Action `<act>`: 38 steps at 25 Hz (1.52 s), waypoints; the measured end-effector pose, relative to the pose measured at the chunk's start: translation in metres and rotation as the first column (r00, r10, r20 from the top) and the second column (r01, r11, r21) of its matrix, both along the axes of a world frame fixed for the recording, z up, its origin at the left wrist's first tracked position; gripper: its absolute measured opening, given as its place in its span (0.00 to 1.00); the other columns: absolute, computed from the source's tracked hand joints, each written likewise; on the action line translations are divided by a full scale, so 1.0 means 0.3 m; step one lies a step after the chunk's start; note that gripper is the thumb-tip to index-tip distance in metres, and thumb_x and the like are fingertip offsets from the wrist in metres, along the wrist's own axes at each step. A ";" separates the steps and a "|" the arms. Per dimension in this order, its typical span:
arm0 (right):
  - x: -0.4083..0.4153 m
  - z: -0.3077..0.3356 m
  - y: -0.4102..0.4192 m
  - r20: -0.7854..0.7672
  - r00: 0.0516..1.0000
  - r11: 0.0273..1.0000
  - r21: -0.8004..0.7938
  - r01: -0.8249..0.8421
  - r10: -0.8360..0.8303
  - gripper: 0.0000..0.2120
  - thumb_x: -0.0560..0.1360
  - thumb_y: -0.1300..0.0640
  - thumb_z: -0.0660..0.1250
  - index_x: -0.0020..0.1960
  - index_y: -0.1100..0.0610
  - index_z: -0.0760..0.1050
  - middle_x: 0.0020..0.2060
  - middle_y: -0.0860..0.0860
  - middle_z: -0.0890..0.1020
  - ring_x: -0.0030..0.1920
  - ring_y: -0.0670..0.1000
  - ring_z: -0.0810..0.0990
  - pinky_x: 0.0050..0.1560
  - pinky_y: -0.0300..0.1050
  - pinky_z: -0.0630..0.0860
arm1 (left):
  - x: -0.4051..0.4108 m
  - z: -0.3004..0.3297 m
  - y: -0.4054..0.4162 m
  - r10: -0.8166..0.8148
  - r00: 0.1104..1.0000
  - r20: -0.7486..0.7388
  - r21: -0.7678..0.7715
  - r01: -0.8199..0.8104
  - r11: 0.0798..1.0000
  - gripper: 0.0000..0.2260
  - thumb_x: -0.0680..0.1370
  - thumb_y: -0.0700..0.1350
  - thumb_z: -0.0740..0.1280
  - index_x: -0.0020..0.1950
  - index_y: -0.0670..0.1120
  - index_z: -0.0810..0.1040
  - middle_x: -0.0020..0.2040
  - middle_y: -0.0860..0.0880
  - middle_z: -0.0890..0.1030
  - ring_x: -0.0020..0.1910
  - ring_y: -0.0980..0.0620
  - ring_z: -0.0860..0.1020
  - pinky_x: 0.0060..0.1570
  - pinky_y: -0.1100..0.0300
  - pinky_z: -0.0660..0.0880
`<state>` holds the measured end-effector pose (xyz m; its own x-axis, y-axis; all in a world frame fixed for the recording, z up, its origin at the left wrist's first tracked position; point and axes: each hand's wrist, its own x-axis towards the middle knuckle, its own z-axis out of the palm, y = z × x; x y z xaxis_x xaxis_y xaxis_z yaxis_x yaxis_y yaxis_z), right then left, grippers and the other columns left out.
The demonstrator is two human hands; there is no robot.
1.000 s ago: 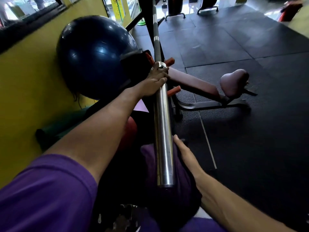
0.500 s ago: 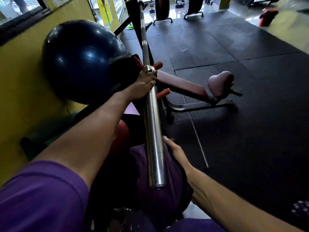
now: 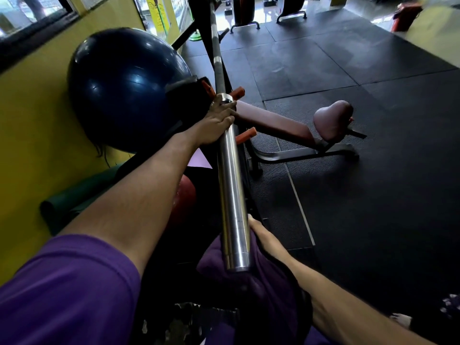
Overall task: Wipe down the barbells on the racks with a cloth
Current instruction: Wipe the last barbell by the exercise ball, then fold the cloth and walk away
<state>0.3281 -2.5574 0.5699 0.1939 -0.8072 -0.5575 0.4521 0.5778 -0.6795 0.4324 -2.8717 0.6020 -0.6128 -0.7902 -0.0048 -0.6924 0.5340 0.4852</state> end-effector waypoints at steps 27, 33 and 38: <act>-0.224 0.137 0.101 -0.780 0.626 0.095 -0.625 -0.775 -0.024 0.15 0.73 0.52 0.64 0.60 0.48 0.77 0.58 0.39 0.79 0.66 0.40 0.72 0.70 0.45 0.66 | -0.038 0.205 0.342 0.088 0.976 0.200 -0.167 -0.055 0.984 0.22 0.85 0.55 0.57 0.79 0.54 0.65 0.80 0.49 0.63 0.79 0.48 0.59 0.77 0.49 0.52; -0.389 0.242 -0.072 -0.434 0.885 0.577 -0.771 -0.270 -0.166 0.16 0.81 0.44 0.65 0.62 0.52 0.78 0.55 0.50 0.84 0.58 0.49 0.82 0.63 0.56 0.78 | -0.114 0.370 0.770 0.142 0.977 -0.157 0.350 -0.079 0.933 0.21 0.78 0.33 0.62 0.66 0.52 0.77 0.60 0.48 0.81 0.57 0.52 0.80 0.63 0.49 0.78; -0.557 0.151 0.029 -0.372 0.875 0.674 -0.735 -0.073 -0.311 0.12 0.80 0.44 0.66 0.55 0.52 0.80 0.52 0.56 0.85 0.54 0.53 0.83 0.61 0.64 0.77 | -0.228 0.312 0.949 0.050 0.981 -0.190 0.585 0.072 0.808 0.24 0.78 0.41 0.72 0.72 0.52 0.71 0.65 0.46 0.79 0.62 0.48 0.81 0.59 0.50 0.80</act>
<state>0.1611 -2.5488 0.6151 -0.0389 -0.9779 0.2053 0.0276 -0.2064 -0.9781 0.3639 -2.5869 0.6955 -0.6585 -0.6665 -0.3496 -0.5521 0.1121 0.8262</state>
